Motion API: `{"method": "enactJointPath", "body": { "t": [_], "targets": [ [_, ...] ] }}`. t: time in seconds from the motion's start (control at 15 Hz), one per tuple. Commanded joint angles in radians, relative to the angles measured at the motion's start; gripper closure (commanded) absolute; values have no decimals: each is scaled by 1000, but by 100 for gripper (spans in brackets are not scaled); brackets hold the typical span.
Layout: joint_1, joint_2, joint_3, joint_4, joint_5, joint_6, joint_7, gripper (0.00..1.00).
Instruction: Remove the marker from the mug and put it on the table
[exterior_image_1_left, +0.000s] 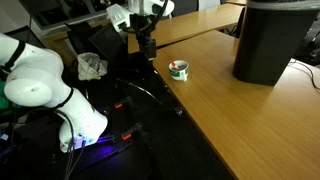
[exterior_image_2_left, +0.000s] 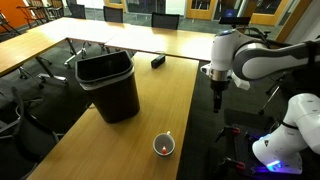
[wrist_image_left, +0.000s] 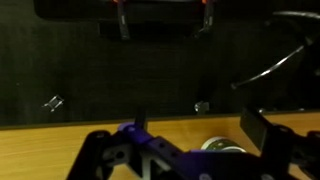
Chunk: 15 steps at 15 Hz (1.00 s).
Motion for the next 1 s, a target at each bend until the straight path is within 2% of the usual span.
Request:
{"method": "enactJointPath", "body": {
  "t": [0.0,0.2,0.33,0.6,0.8,0.93],
  "targets": [
    [-13,138,98,18,51,158,230,0],
    [0,338,170,89,78,266,434,0],
    [9,467,186,158,107,305,527,0],
    [23,648,184,313,270,335,580,0],
    [32,719,190,377,390,410,582,0],
    [46,758,187,401,418,455,620,0]
  ]
}}
